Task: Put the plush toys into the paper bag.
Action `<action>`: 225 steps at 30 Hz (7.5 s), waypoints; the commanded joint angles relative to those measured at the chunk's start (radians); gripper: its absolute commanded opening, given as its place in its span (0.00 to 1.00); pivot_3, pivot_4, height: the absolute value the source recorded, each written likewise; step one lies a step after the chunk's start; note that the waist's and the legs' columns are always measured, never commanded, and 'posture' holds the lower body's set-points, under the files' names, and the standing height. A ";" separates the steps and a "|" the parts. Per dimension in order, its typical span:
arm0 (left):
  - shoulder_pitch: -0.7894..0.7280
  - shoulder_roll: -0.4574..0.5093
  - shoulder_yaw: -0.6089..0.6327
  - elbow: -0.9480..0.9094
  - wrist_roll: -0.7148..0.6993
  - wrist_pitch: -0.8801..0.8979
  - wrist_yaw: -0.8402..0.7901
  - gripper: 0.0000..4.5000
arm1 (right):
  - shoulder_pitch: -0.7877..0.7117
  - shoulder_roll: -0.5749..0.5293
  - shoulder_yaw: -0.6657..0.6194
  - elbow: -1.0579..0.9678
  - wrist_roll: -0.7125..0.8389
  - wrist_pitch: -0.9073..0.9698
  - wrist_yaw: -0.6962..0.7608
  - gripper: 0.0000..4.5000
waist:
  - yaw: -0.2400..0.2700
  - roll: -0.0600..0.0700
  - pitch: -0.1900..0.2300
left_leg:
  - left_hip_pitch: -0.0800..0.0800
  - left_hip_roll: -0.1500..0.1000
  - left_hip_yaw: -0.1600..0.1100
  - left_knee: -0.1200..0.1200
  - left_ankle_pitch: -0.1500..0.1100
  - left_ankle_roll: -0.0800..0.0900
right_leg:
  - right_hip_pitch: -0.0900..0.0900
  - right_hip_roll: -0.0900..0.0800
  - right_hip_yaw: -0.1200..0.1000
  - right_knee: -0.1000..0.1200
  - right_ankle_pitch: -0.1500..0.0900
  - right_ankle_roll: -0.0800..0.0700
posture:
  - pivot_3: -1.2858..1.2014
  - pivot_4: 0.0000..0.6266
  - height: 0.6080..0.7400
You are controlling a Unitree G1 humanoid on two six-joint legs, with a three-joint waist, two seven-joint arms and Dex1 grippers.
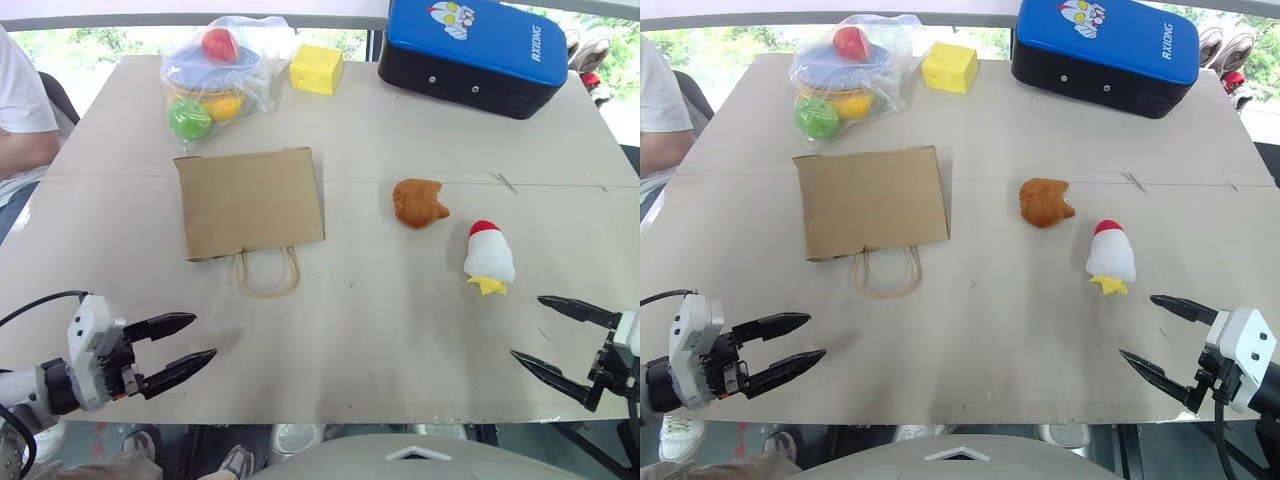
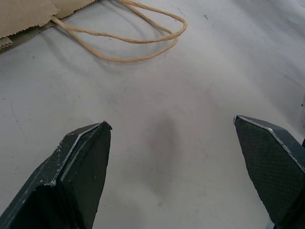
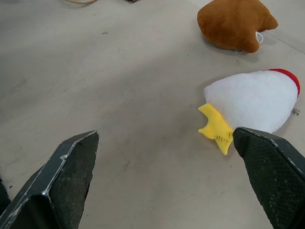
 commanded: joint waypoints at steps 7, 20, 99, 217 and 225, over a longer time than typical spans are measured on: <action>-0.335 0.103 -0.154 0.036 0.180 -0.202 0.024 1.00 | -0.298 -0.021 0.217 -0.167 0.109 0.107 -0.124 1.00 | 0.004 0.003 -0.001 | 0.001 0.000 -0.001 0.005 0.000 -0.001 | 0.001 0.001 -0.004 0.003 0.000 0.000 | 0.52 0.24 1.00; -0.679 0.144 -0.477 0.371 0.387 -0.627 -0.166 0.94 | -0.334 -0.020 0.348 -0.178 0.064 0.061 -0.129 1.00 | 0.011 0.002 0.000 | 0.000 -0.002 0.009 0.000 0.000 0.003 | 0.001 0.005 -0.003 -0.002 0.001 -0.001 | 0.52 0.24 1.00; -0.963 -0.098 -0.190 -0.048 -0.961 0.518 0.867 0.00 | -1.303 0.640 1.027 1.201 -0.546 -0.121 -0.266 0.01 | -0.031 0.000 0.000 | 0.017 -0.001 0.000 0.000 0.001 0.002 | 0.011 0.017 0.005 0.009 0.004 -0.001 | 0.52 0.24 1.00; -1.040 -0.240 -0.336 -0.034 -0.770 0.491 0.617 0.00 | -1.410 0.646 0.974 0.941 -0.486 -0.358 -0.143 0.00 | -0.010 -0.002 0.003 | -0.002 0.000 0.009 -0.001 0.002 -0.002 | -0.009 0.016 0.006 0.010 0.004 -0.001 | 0.52 0.24 1.00; -1.080 -0.171 -0.384 0.010 -0.537 0.397 0.498 0.00 | -1.383 0.579 0.969 0.880 -0.441 -0.297 -0.039 0.00 | -0.002 -0.002 0.003 | -0.002 0.000 0.009 -0.001 0.002 -0.002 | -0.009 0.016 0.006 0.009 0.004 -0.001 | 0.52 0.24 1.00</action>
